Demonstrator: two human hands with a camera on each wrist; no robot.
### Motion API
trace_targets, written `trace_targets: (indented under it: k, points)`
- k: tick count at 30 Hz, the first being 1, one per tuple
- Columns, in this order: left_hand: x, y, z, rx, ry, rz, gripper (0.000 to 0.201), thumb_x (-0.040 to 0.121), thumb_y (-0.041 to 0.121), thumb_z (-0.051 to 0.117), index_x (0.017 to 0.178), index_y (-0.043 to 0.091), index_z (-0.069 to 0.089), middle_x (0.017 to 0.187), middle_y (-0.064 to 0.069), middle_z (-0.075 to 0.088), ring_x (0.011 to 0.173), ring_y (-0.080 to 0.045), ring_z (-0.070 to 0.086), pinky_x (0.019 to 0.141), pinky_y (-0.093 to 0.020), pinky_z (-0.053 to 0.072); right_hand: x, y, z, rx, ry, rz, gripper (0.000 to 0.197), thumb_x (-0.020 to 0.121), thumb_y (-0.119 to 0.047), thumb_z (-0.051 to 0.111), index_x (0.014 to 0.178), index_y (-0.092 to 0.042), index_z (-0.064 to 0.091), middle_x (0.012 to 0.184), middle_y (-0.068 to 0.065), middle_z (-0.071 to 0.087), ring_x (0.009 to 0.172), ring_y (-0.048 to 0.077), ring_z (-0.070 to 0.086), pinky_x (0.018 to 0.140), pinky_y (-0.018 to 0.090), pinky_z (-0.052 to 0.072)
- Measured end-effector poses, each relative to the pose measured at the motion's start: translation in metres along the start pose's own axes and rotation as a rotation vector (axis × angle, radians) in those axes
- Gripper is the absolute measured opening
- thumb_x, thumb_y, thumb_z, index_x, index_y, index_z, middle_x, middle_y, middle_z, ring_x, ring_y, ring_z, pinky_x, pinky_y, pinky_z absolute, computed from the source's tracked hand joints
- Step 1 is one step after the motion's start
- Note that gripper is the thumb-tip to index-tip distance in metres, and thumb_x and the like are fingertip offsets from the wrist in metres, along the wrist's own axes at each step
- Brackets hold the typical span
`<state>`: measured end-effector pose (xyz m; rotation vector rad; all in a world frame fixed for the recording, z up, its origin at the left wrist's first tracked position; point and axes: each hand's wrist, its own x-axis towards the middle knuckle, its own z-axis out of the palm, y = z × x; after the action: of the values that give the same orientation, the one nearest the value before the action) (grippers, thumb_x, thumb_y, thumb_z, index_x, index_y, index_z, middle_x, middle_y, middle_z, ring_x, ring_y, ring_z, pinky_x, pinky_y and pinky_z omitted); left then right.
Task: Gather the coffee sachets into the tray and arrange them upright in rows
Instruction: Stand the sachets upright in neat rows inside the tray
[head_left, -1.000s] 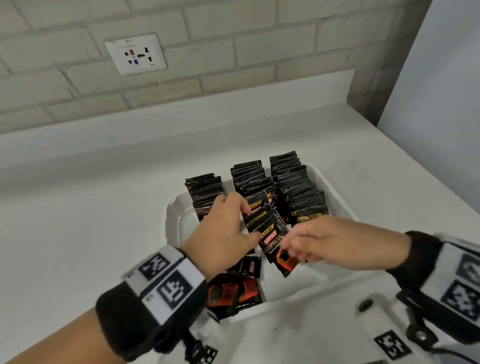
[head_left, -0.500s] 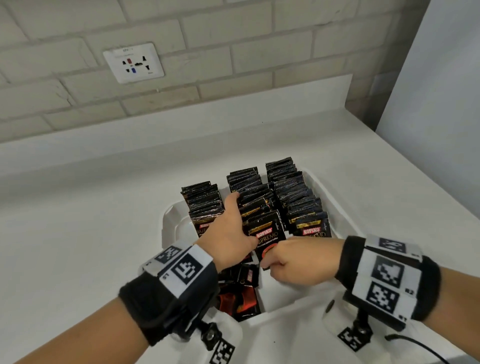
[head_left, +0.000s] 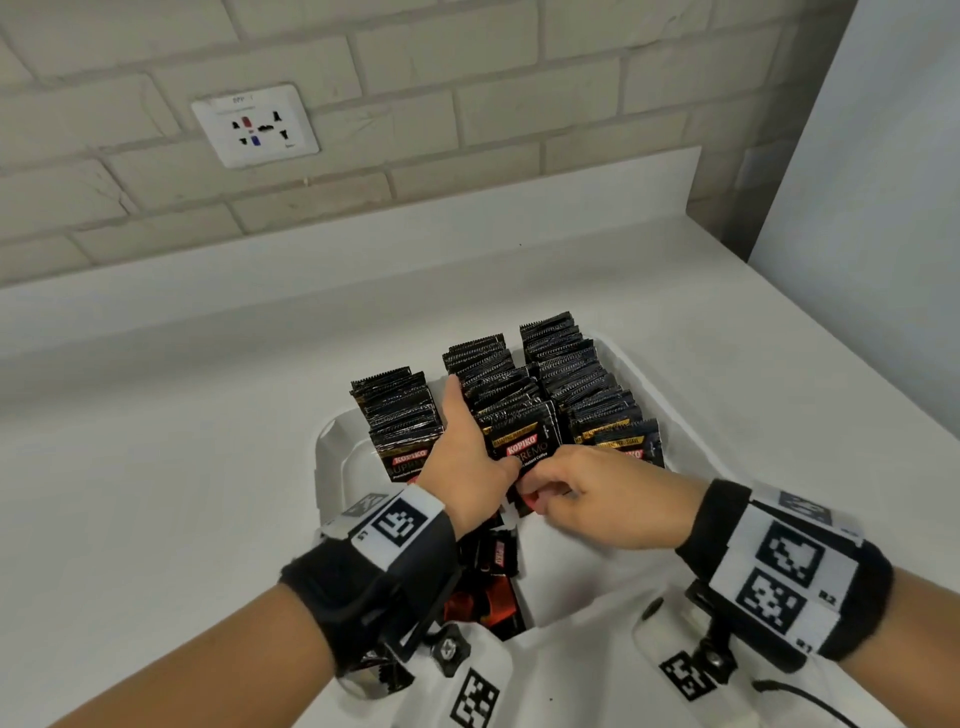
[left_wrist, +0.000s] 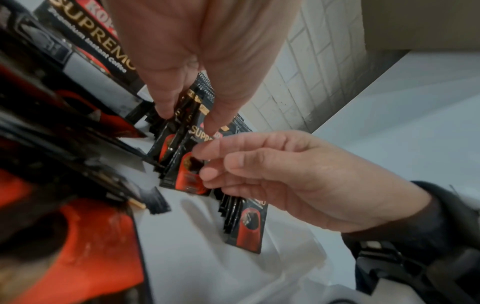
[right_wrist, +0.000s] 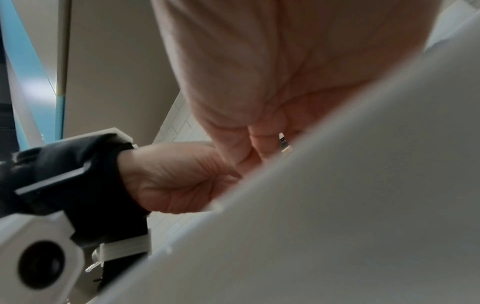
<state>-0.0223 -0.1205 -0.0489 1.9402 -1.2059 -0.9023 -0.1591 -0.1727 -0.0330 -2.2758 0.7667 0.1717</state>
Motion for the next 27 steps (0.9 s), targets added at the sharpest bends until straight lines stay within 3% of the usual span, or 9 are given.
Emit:
trace_targets:
  k: [3, 7, 13, 16, 18, 21, 24, 27]
  points:
    - [0.004, -0.001, 0.003, 0.001, 0.030, 0.003, 0.094, 0.086, 0.008, 0.061, 0.146, 0.017, -0.011, 0.122, 0.000, 0.055, 0.106, -0.012, 0.057, 0.089, -0.020, 0.040, -0.002, -0.001, 0.001, -0.037, 0.006, 0.018, 0.036, 0.097, -0.025, 0.043, 0.132, -0.019, 0.049, 0.119, 0.006, 0.051, 0.107, 0.017, 0.050, 0.074, 0.015, 0.032]
    - [0.010, -0.003, 0.004, -0.011, 0.072, 0.017, 0.094, 0.085, 0.011, 0.063, 0.147, 0.016, -0.007, 0.120, -0.003, 0.058, 0.106, -0.018, 0.059, 0.096, -0.030, 0.043, -0.003, -0.005, 0.002, -0.015, 0.043, 0.069, 0.041, 0.096, -0.031, 0.044, 0.136, -0.022, 0.043, 0.128, 0.002, 0.032, 0.109, 0.018, 0.049, 0.087, 0.018, 0.033]
    - [0.010, 0.002, 0.003, 0.079, 0.065, -0.008, 0.095, 0.089, 0.012, 0.059, 0.146, 0.015, -0.017, 0.103, 0.002, 0.051, 0.093, -0.013, 0.056, 0.075, -0.016, 0.036, -0.005, -0.008, 0.002, 0.024, 0.061, 0.108, 0.040, 0.095, -0.036, 0.045, 0.133, -0.026, 0.042, 0.139, 0.001, 0.023, 0.117, 0.017, 0.045, 0.087, 0.018, 0.030]
    - [0.013, 0.002, 0.002, 0.105, 0.066, -0.025, 0.095, 0.089, 0.009, 0.057, 0.145, 0.013, -0.020, 0.099, 0.002, 0.055, 0.093, -0.018, 0.061, 0.069, -0.013, 0.038, -0.004, -0.010, 0.001, 0.038, 0.079, 0.108, 0.036, 0.094, -0.037, 0.047, 0.128, -0.027, 0.045, 0.127, 0.000, 0.032, 0.107, 0.014, 0.049, 0.079, 0.020, 0.033]
    - [0.015, 0.000, 0.001, 0.118, 0.067, -0.022, 0.095, 0.089, 0.006, 0.056, 0.144, 0.013, -0.020, 0.082, 0.006, 0.055, 0.072, -0.009, 0.057, 0.055, -0.008, 0.041, -0.001, -0.010, 0.001, 0.053, 0.073, 0.104, 0.034, 0.093, -0.037, 0.048, 0.126, -0.028, 0.046, 0.115, -0.002, 0.036, 0.096, 0.012, 0.050, 0.070, 0.018, 0.034]
    - [0.018, -0.001, 0.000, 0.126, 0.064, -0.005, 0.094, 0.089, 0.004, 0.055, 0.144, 0.013, -0.020, 0.073, 0.009, 0.048, 0.069, -0.010, 0.052, 0.050, -0.011, 0.039, 0.005, -0.009, 0.001, 0.084, 0.043, 0.115, 0.034, 0.091, -0.038, 0.050, 0.124, -0.028, 0.046, 0.114, -0.001, 0.038, 0.096, 0.015, 0.050, 0.076, 0.022, 0.034]
    - [0.017, 0.000, -0.001, 0.095, 0.056, -0.014, 0.095, 0.088, 0.005, 0.056, 0.144, 0.014, -0.021, 0.089, 0.003, 0.055, 0.085, -0.013, 0.055, 0.060, -0.012, 0.037, 0.009, -0.009, 0.002, 0.105, 0.028, 0.129, 0.036, 0.091, -0.038, 0.052, 0.124, -0.027, 0.046, 0.117, 0.001, 0.039, 0.099, 0.017, 0.050, 0.078, 0.023, 0.034]
    - [0.016, 0.000, -0.002, 0.067, 0.060, -0.034, 0.096, 0.087, 0.004, 0.056, 0.144, 0.014, -0.020, 0.096, 0.002, 0.054, 0.087, -0.013, 0.056, 0.071, -0.016, 0.038, 0.012, -0.008, 0.004, 0.140, 0.023, 0.130, 0.034, 0.090, -0.037, 0.053, 0.122, -0.026, 0.047, 0.118, 0.003, 0.039, 0.098, 0.019, 0.053, 0.078, 0.024, 0.037]
